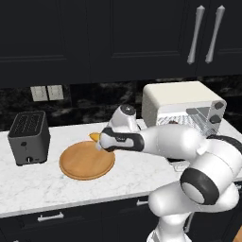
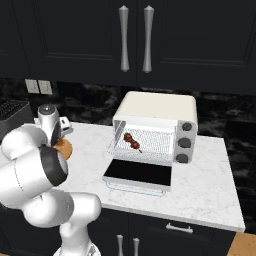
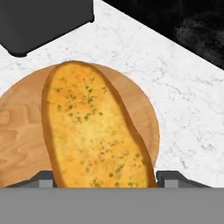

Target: Pick up the kebab skewer and baguette bread, and place them inside the toaster oven. Close the toaster oven door and start by setting the timer.

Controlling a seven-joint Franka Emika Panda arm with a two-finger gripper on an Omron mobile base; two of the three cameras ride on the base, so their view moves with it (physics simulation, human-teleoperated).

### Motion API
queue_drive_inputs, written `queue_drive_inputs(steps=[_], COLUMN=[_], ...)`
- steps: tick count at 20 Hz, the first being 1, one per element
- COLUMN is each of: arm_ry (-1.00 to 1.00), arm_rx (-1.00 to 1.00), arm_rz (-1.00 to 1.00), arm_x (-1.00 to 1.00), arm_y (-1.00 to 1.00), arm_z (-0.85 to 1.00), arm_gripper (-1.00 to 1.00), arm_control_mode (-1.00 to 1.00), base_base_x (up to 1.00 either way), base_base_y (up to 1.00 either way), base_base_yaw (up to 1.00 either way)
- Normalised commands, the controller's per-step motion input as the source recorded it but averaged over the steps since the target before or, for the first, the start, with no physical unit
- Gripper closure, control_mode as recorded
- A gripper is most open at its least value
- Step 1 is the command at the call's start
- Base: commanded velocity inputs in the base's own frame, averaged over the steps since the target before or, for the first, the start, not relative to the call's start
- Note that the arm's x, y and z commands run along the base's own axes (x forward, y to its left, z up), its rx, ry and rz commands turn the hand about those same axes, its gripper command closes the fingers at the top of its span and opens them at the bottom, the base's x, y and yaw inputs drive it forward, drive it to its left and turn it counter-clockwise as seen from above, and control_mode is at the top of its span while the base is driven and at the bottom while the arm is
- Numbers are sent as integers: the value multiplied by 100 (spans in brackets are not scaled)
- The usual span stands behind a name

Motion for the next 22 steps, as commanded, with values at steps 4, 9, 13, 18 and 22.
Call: queue_drive_inputs(steps=[4, 9, 13, 18, 22], arm_ry=[0, 1, 0, 3, 4], arm_rx=[1, 0, 0, 0, 0], arm_rz=[-1, -10, -15, -20, -23], arm_x=[-43, -53, -51, -33, 3], arm_y=[-83, -91, -100, -100, -100], arm_z=[92, 80, 38, 13, 11], arm_gripper=[100, 100, 100, 100, 100], arm_control_mode=[-100, -100, -100, -100, -100], base_base_x=[0, 0, 0, 0, 0], base_base_y=[0, 0, 0, 0, 0], base_base_yaw=[0, 0, 0, 0, 0])
